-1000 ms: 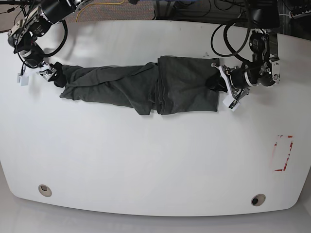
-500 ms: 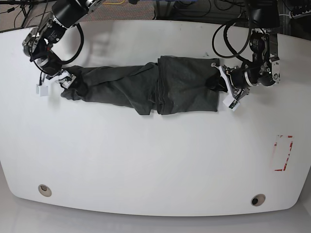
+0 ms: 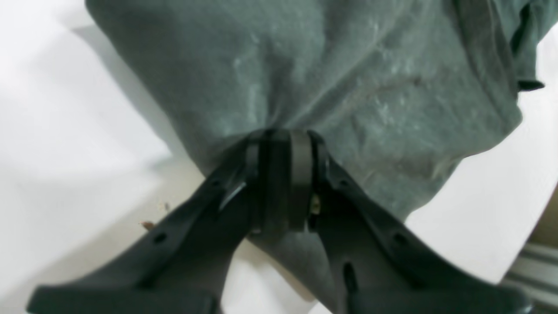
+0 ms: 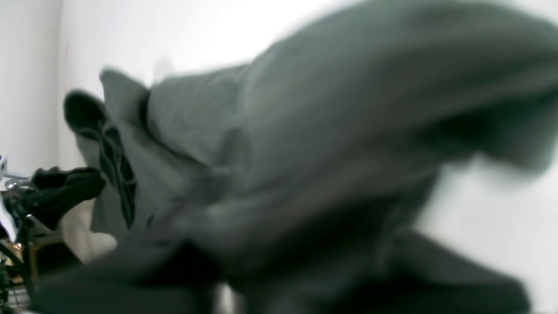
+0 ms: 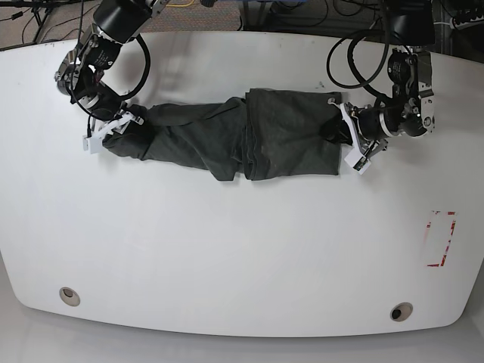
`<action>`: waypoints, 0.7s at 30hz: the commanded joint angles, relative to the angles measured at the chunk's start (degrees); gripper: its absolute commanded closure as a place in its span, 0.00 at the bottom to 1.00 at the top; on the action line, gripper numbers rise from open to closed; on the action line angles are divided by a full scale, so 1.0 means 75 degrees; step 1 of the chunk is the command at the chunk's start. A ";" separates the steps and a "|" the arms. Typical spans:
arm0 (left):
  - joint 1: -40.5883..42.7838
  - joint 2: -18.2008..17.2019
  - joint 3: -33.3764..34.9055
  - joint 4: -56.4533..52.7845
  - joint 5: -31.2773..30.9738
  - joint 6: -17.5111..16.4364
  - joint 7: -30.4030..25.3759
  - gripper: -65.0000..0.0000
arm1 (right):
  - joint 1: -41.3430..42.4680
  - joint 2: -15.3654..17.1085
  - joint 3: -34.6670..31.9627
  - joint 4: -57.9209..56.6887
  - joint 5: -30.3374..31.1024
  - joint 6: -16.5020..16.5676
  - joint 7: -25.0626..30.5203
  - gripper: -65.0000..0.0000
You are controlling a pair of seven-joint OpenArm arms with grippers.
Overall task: Fold the T-shirt properly
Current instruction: 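Regrasp the strip ends with both grippers, then push both strip ends inward with both grippers, bunching the shirt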
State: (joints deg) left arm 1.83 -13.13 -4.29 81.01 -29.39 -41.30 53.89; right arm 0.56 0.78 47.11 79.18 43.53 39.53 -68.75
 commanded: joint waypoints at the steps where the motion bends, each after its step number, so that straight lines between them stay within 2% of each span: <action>1: -0.0191 -0.0049 0.0309 -0.0082 0.1146 0.0173 0.0557 0.88 | 0.0072 0.0149 -0.0040 0.0397 0.0168 0.0063 0.0100 0.99; 6: -0.0378 0.0068 0.0649 -0.0082 0.1474 0.0173 0.0557 0.88 | -0.0045 0.0125 -0.0063 0.1382 0.0168 0.0063 0.0065 0.97; 10: -0.0531 0.0279 0.0649 -0.0082 0.1685 0.0173 0.0557 0.88 | -0.0291 0.0113 -0.0438 0.2261 0.0250 0.0063 0.0065 0.97; 17: -0.0718 0.0736 0.0661 -0.0082 0.2435 0.0173 0.0557 0.88 | -0.0514 0.0113 -0.1634 0.4042 0.0215 0.0063 0.0065 0.97; 21: -0.0788 0.1017 0.0672 -0.0082 0.2857 0.0173 0.0545 0.88 | -0.0514 0.0113 -0.2302 0.4500 0.0239 0.0063 0.0077 0.97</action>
State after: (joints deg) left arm -4.49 -6.48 0.32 80.99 -12.91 -40.77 54.11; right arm -3.86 1.28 31.38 110.91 43.79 39.68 -69.45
